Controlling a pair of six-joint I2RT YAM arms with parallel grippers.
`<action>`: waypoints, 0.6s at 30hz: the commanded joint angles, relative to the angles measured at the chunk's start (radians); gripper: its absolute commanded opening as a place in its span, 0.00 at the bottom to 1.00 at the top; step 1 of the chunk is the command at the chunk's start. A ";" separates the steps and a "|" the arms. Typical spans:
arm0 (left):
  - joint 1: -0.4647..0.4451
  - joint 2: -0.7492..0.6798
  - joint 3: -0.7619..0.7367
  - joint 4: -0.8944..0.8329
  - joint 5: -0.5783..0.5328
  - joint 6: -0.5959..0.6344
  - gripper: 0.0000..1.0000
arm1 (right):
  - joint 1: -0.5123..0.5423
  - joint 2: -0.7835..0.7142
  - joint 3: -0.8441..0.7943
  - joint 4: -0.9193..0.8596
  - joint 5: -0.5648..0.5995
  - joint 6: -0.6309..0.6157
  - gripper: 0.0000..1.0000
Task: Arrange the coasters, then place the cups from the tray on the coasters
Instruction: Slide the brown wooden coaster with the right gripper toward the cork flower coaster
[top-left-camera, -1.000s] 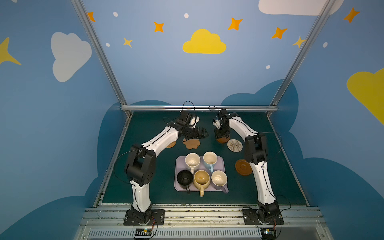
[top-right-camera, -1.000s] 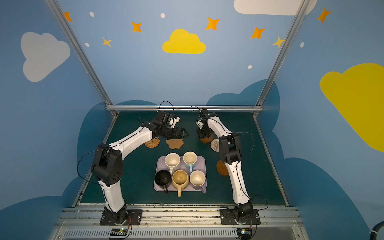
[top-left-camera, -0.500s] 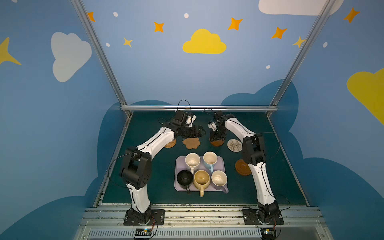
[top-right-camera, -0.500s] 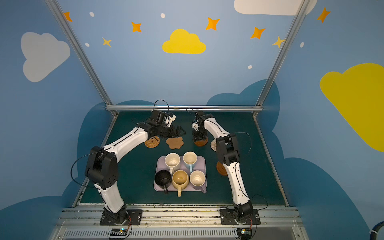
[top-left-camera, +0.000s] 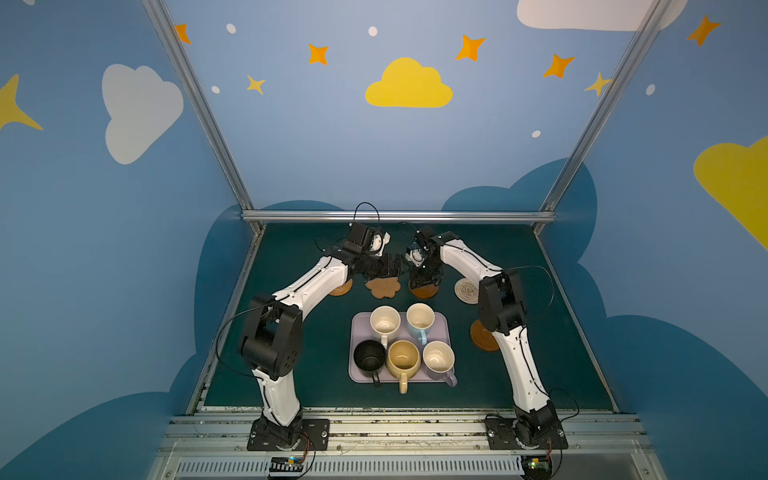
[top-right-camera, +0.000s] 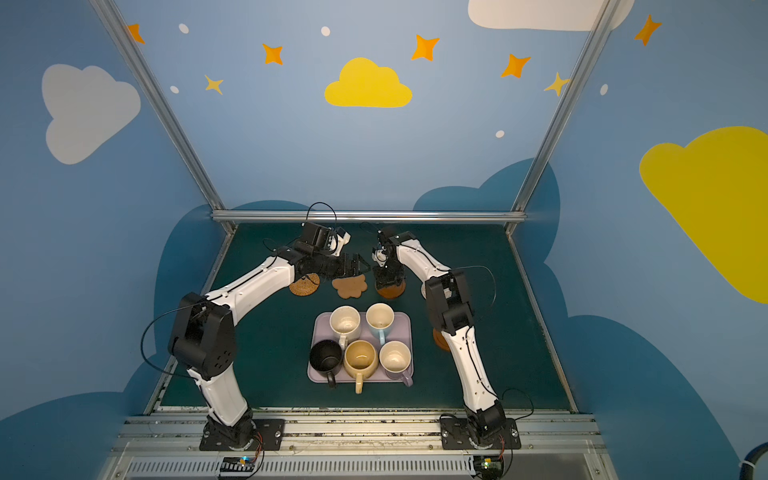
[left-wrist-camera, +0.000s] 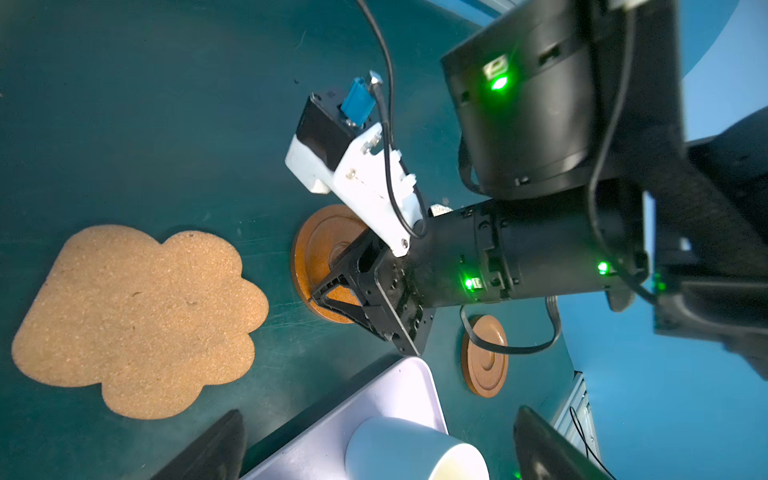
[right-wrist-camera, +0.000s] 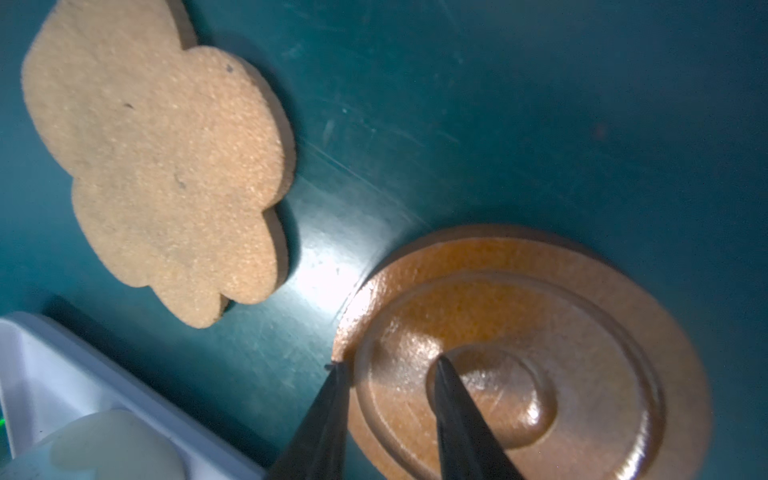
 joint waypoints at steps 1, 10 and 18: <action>0.009 -0.040 -0.007 0.010 0.012 0.001 1.00 | 0.017 0.041 0.026 -0.022 -0.010 0.028 0.35; 0.010 -0.037 -0.014 0.016 0.013 -0.002 1.00 | 0.014 0.080 0.075 -0.012 0.013 0.048 0.35; 0.009 -0.039 -0.016 0.014 0.017 -0.003 1.00 | 0.007 0.095 0.099 -0.037 0.061 0.045 0.35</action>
